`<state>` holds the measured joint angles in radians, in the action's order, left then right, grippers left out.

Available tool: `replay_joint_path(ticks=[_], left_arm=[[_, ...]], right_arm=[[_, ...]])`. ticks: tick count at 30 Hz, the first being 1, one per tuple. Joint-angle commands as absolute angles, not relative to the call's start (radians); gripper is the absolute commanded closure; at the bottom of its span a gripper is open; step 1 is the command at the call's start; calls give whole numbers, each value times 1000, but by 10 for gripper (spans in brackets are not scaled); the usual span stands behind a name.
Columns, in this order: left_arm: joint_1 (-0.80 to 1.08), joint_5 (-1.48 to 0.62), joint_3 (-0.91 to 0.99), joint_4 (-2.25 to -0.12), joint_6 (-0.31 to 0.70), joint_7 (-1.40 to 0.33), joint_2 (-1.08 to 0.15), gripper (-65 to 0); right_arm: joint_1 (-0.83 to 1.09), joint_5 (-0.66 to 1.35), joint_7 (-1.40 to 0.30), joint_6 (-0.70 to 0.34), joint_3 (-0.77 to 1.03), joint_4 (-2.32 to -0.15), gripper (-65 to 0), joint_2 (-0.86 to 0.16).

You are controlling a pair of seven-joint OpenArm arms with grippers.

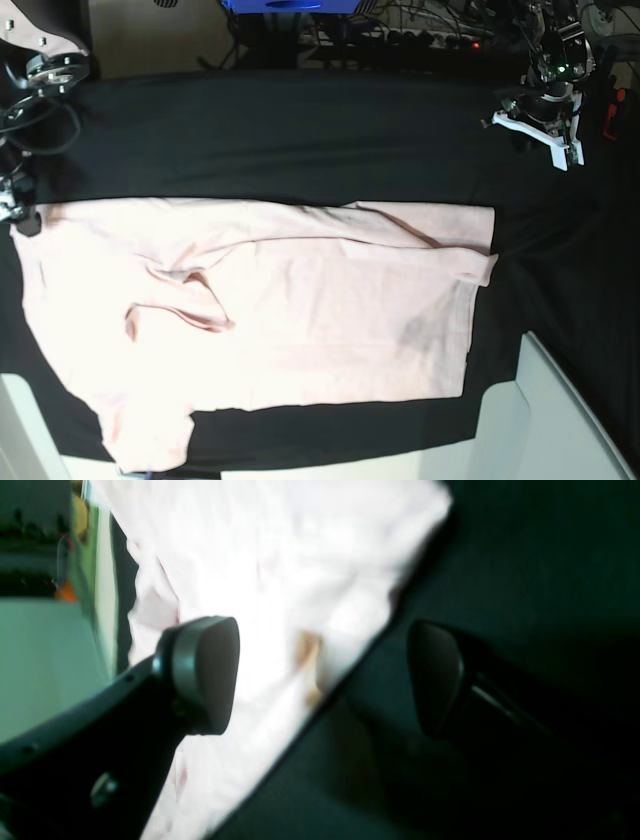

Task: Fold the T-shirt properly
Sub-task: 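Grasp the folded collar edge with both grippers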

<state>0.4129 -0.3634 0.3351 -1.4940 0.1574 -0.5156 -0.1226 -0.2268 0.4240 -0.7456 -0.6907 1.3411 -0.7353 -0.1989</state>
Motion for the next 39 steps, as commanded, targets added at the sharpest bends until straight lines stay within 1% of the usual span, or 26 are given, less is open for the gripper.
replay_joint_path(ticks=[1, 3, 7, 12, 14, 15, 16, 17, 19, 20, 21, 22, 23, 24, 26, 33, 39], left_arm=[[415, -367, 341, -1508, 159, -498, -134, -94], [415, -367, 341, -1506, 159, -499, -134, -94], [415, -367, 341, -1506, 159, -499, -133, -96], [415, -367, 343, -1506, 159, -499, -130, -96], [415, -367, 343, -1506, 159, -499, -130, -96], [415, -367, 343, -1506, 159, -499, -130, -96], [415, -369, 343, -1506, 159, -499, -130, -97], [415, -369, 343, -1506, 159, -501, -130, -118], [415, -369, 343, -1506, 159, -507, -130, -202], [415, -369, 343, -1506, 159, -530, -130, -260], [410, -369, 343, -1506, 159, -552, -130, -317], [406, -369, 343, -1506, 160, -572, -131, -376], [406, -369, 343, -1508, 160, -581, -131, -435], [404, -369, 343, -1511, 160, -579, -130, -477], [397, -378, 343, -1512, 160, -579, -127, -532], [352, -665, 331, -1501, 160, -579, -159, -551], [268, -687, 331, -1465, 160, -579, -159, -551]], right_arm=[[-239, 437, -733, -698, 1337, -725, -486, -222], [-257, 437, -719, -698, 1337, -682, -485, -242], [-286, 433, -719, -698, 1336, -662, -482, -243], [-300, 438, -711, -698, 1233, -662, -480, -243], [-309, 438, -711, -698, 1219, -662, -476, -242], [-309, 438, -711, -698, 1219, -662, -450, -242], [-311, 438, -711, -698, 1218, -662, -398, -242], [-311, 438, -711, -698, 1214, -662, -325, -242], [-312, 438, -711, -698, 1213, -662, -158, -242], [-312, 438, -711, -698, 1213, -662, -58, -242], [-312, 437, -713, -698, 1213, -662, 0, -242], [-312, 437, -716, -698, 1213, -662, 0, -242], [-312, 437, -716, -698, 1213, -662, -22, -242], [-312, 437, -714, -698, 1213, -662, -12, -242], [-312, 435, -717, -698, 1211, -662, 0, -242], [-311, 435, -720, -698, 1211, -662, 0, -242], [-308, 435, -720, -698, 1211, -662, 0, -242]])
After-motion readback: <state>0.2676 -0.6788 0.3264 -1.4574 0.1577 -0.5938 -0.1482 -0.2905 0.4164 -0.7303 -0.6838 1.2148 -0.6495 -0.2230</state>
